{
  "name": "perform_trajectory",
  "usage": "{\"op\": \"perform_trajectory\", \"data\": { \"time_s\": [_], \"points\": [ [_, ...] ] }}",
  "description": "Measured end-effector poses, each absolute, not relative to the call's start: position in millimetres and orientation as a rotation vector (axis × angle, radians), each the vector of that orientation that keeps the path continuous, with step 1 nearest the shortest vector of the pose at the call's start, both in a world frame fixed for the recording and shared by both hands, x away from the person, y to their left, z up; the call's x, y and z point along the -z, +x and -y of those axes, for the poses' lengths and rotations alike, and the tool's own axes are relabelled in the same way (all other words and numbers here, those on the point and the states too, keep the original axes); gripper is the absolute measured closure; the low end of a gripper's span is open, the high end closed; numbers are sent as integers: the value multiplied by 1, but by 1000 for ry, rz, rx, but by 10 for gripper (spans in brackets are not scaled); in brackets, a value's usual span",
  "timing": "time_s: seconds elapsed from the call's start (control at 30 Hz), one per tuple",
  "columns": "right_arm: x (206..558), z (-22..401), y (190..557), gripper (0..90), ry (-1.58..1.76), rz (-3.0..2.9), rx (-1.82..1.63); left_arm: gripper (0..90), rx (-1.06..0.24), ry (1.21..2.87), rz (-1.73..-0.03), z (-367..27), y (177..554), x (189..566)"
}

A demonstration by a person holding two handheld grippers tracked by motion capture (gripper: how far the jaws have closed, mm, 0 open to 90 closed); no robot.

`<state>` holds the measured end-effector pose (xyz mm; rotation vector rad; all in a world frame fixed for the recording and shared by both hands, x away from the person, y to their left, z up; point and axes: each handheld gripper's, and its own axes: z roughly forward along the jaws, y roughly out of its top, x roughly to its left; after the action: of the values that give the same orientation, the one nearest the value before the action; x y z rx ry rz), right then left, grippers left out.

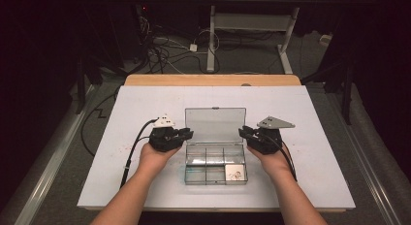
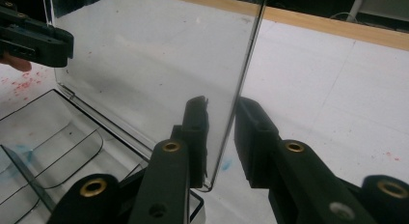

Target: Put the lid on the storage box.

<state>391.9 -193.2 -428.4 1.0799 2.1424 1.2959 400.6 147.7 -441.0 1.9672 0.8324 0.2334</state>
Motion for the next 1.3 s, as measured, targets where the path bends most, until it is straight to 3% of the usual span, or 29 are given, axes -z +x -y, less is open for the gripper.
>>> {"op": "perform_trajectory", "data": {
  "time_s": [0.5, 0.77, 1.3],
  "points": [
    [424, 205, 372, 805, 1050, -2132, -1328, 739, -251, 1933, -832, -148, 390, 441],
    [426, 210, 360, 895, 1021, -2150, -1353, 737, -266, 1935, -826, -147, 385, 440],
    [435, 204, 340, 896, 938, -2230, -1375, 712, -284, 1923, -820, -148, 371, 440]
  ]
}}
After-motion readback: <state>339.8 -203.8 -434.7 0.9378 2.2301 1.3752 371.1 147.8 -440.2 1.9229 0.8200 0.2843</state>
